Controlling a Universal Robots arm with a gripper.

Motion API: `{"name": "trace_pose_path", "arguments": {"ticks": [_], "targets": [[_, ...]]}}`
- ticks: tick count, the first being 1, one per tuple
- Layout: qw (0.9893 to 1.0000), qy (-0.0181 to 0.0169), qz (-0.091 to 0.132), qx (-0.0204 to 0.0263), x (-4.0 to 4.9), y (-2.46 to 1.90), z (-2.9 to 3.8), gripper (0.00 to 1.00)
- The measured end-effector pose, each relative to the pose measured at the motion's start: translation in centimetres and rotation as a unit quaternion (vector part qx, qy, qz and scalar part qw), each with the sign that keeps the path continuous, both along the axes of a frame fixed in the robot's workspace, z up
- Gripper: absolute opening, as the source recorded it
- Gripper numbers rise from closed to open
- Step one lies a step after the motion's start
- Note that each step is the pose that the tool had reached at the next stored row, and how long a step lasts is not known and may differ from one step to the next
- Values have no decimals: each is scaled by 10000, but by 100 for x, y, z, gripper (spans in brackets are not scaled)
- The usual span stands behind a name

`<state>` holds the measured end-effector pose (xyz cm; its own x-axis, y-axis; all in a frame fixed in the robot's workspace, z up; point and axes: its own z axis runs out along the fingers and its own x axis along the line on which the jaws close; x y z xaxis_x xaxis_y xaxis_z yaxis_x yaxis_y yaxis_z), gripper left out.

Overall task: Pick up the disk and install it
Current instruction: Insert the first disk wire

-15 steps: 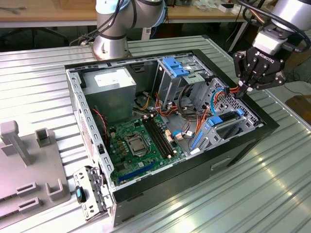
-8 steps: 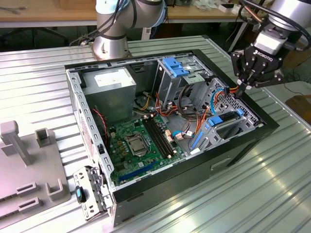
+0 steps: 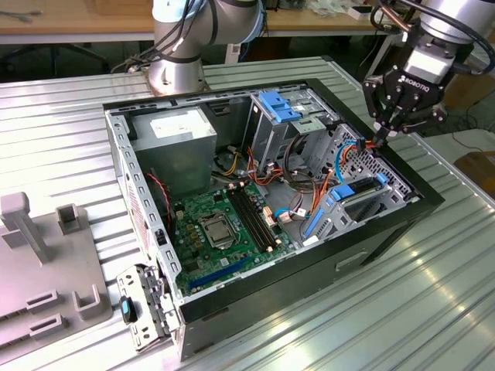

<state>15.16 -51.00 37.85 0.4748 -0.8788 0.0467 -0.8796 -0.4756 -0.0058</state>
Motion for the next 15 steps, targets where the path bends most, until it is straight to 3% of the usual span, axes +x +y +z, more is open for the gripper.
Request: {"name": "trace_pose_path", "arguments": {"ticks": [4,8,12,15], "targets": [[9994,0,339,0,1,0,-2,11],[9974,0,722,1,12,7,-4,11],[9970,0,768,0,86,65,-3,11],[9966,0,827,0,181,132,-3,11]]}}
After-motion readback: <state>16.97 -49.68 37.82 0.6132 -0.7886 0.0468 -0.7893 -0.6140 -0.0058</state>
